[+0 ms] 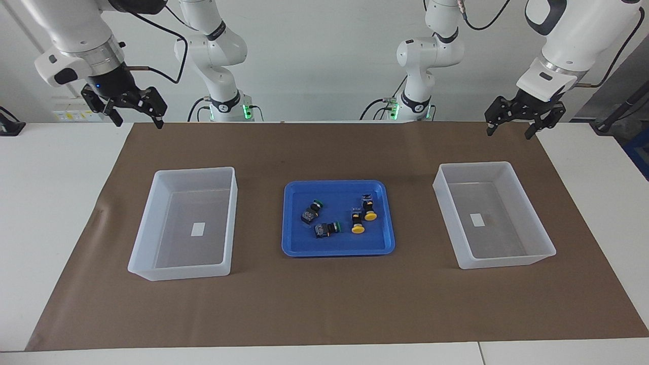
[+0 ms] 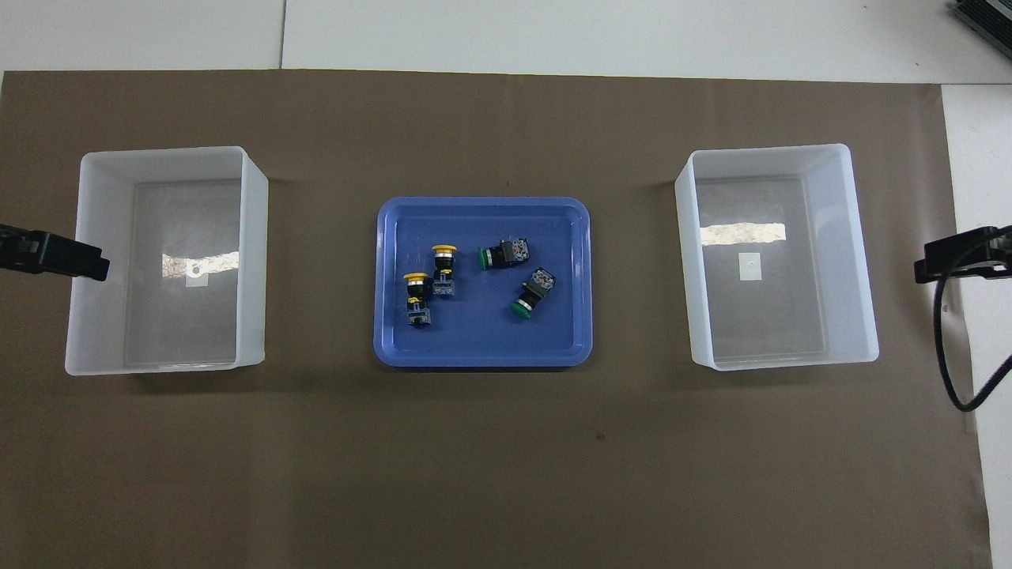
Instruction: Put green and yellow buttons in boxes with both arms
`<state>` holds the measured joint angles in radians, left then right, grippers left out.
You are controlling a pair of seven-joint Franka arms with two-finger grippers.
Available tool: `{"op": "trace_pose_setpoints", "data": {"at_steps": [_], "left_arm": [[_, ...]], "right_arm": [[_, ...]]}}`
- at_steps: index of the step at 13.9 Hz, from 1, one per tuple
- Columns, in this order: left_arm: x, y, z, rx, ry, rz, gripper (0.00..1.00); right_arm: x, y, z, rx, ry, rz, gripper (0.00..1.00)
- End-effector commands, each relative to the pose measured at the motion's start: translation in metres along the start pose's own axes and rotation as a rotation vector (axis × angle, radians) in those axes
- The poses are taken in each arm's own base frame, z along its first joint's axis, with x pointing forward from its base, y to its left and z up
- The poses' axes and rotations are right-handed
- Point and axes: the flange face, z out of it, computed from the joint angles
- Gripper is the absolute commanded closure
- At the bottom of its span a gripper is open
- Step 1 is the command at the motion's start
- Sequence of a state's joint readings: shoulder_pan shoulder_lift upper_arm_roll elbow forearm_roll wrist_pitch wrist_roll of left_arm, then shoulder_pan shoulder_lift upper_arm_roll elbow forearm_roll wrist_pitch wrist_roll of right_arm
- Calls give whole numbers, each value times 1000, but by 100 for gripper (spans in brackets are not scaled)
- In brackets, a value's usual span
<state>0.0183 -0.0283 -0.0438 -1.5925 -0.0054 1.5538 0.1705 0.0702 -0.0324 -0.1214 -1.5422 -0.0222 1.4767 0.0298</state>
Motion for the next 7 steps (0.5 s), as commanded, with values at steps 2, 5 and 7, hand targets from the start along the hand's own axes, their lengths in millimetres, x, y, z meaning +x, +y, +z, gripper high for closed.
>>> {"op": "trace_pose_setpoints", "data": {"at_steps": [2,5,7], "left_arm": [[-3,-2,0,-7,-2,-12,0],[-3,0,0,-8,-5,-7,0],[-3,-2,0,-8,-7,-10,0]], "right_arm": [[-8,4,-1,-5,4,-7,0],[-8,4,-1,-5,2,-8,0],[-8,4,0,-5,4,-5,0]]}}
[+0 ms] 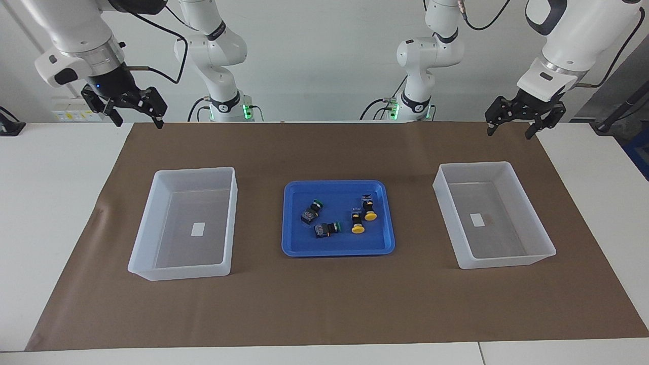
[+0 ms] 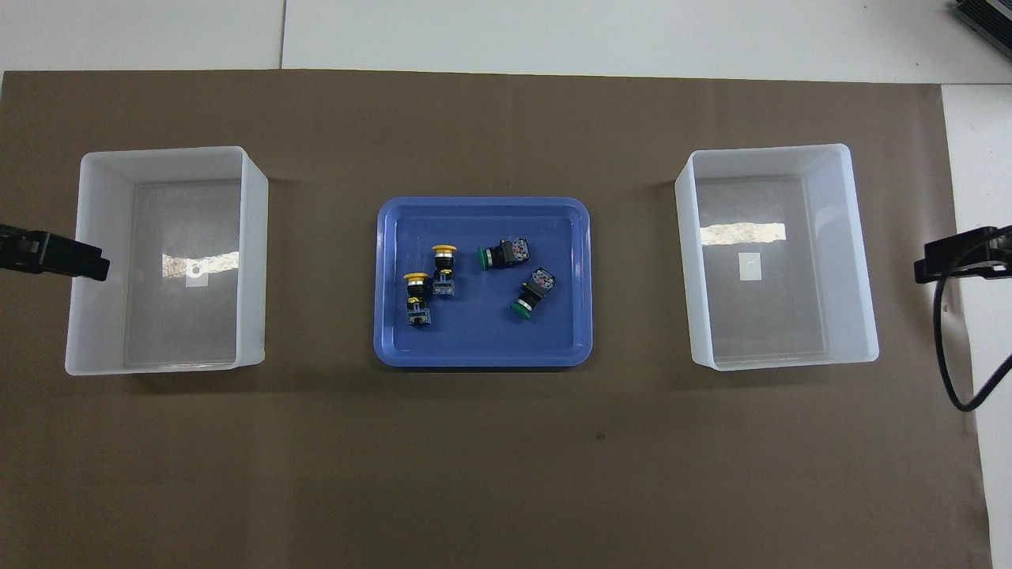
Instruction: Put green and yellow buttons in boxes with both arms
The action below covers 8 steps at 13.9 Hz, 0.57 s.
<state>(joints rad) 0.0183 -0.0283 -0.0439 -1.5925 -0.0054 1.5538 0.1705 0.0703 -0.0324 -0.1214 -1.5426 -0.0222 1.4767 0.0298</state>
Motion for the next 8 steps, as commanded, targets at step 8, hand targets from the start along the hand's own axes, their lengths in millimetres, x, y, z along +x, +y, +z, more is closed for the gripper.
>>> {"op": "trace_pose_setpoints", "data": {"at_steps": [8], "left_arm": [[-3,-2,0,-8,-5,-9,0]], "right_arm": [[-5,-79,30,16,55,42,0]]}}
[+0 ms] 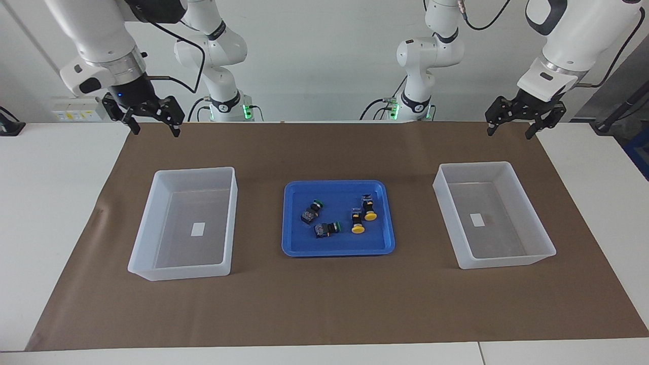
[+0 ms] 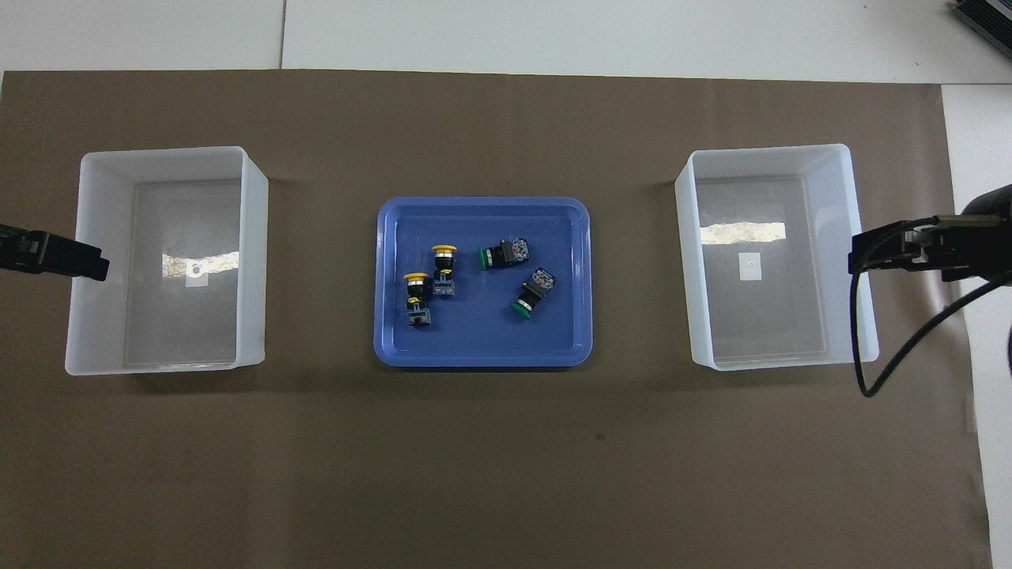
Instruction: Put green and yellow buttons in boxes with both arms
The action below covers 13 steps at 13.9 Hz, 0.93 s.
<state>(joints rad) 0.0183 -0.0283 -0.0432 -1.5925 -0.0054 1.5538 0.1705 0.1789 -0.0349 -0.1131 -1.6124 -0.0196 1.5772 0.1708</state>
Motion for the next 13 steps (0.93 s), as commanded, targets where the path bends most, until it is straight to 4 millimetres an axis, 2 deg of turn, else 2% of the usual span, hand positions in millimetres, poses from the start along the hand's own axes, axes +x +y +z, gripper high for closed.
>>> {"op": "trace_pose_setpoints", "data": {"at_steps": [1,3,5,10,11,13], "left_arm": [[-3,0,0,-8,-5,-7,0],[-3,0,0,-8,-7,-8,0],[-2,1,0,-7,-1,-5,0],[5,8,-1,1,46,8,0],[7,13,1,3,56,17,0],[9,27,4,4,68,42,0]], "right_arm": [[-10,-30,17,15,33,26,0],[-12,-59,45,24,54,35,0],[-13,-100,68,22,49,50,0],[3,-196,145,36,92,99,0],[3,-215,160,46,106,106,0],[5,-239,181,68,134,149,0]]}}
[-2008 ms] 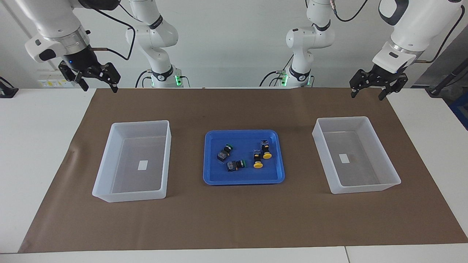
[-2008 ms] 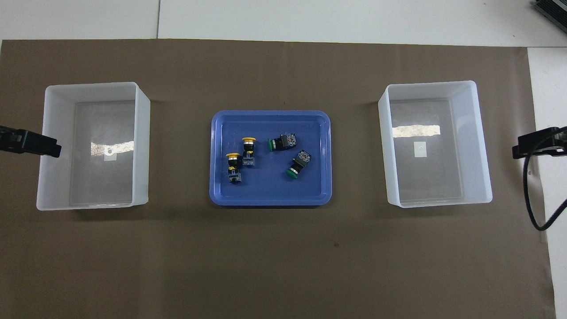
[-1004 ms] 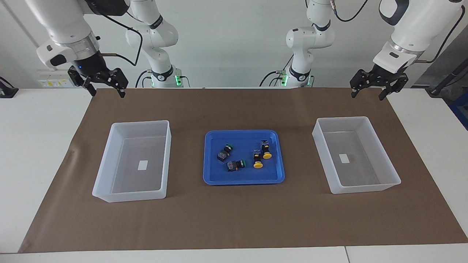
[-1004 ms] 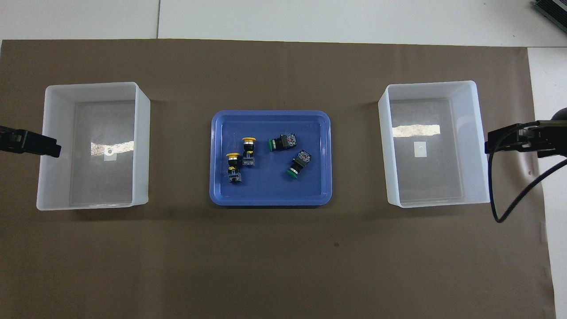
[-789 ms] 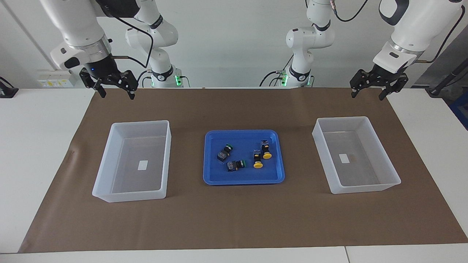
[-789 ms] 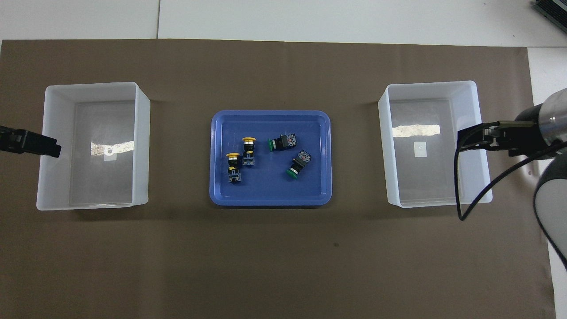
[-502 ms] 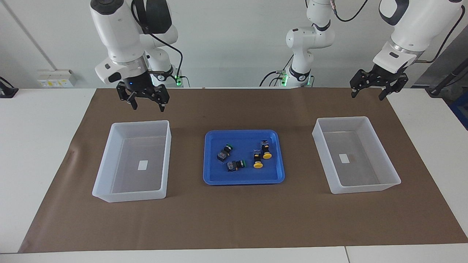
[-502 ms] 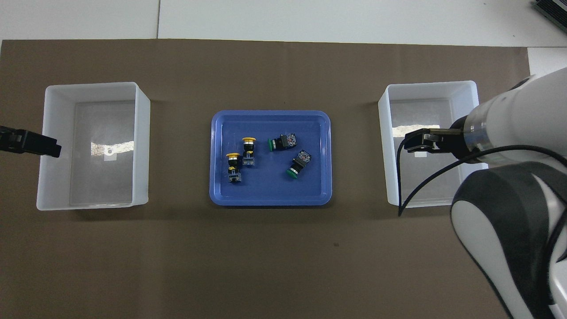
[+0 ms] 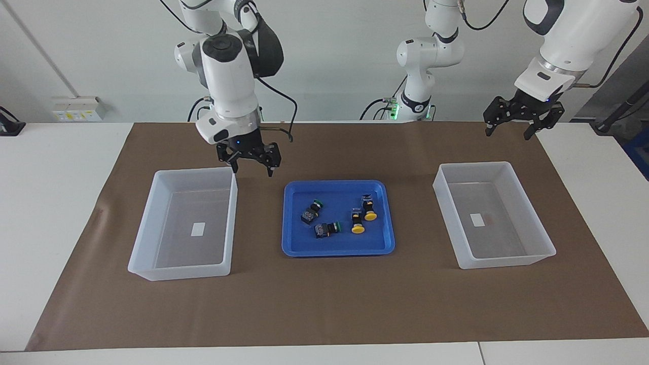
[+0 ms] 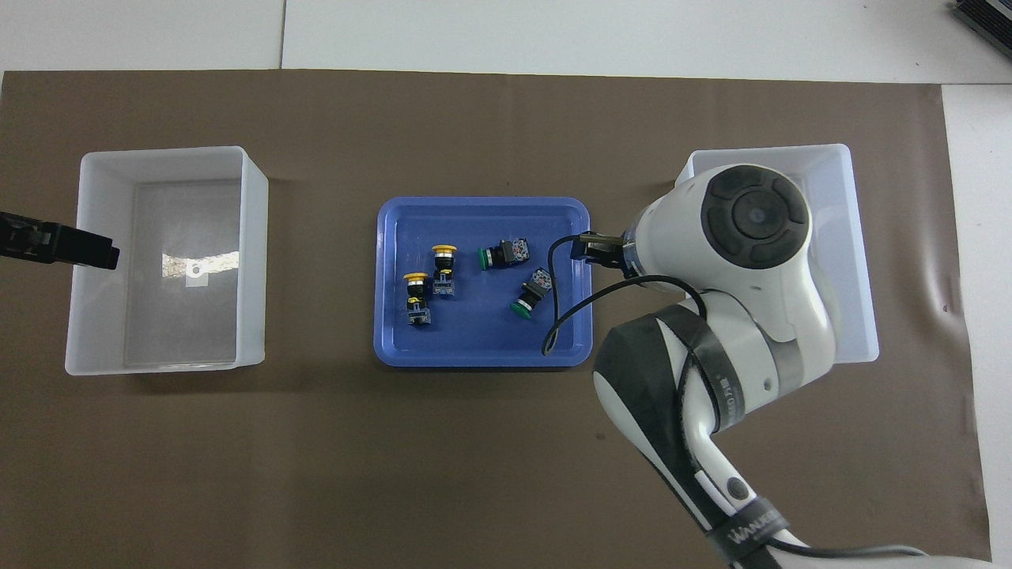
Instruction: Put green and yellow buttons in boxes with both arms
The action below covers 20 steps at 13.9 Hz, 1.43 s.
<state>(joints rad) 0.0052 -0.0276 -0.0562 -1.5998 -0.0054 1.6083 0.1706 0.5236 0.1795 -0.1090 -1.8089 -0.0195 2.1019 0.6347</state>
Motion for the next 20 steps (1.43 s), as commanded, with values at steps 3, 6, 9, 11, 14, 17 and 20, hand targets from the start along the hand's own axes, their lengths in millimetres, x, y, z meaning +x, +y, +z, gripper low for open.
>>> {"op": "trace_pose_setpoints", "data": {"at_steps": [3,6,9,11,14,17,20], "left_arm": [[10,43,11,1,76,68,0],[20,89,33,-10,93,37,0],[20,118,72,-25,119,10,0],[21,133,97,-40,128,22,0],[17,160,135,-78,162,-55,0],[13,181,171,-119,170,-65,0],[9,200,196,-159,186,-105,0]], "right_arm": [[-12,-45,47,59,11,90,0],[-16,-55,63,61,11,97,0],[-25,-68,97,44,-1,76,0],[-27,-68,112,29,-13,63,0],[-38,-71,126,12,-30,43,0],[-42,-73,135,2,-40,27,0],[-48,-69,145,-12,-56,5,8]]}}
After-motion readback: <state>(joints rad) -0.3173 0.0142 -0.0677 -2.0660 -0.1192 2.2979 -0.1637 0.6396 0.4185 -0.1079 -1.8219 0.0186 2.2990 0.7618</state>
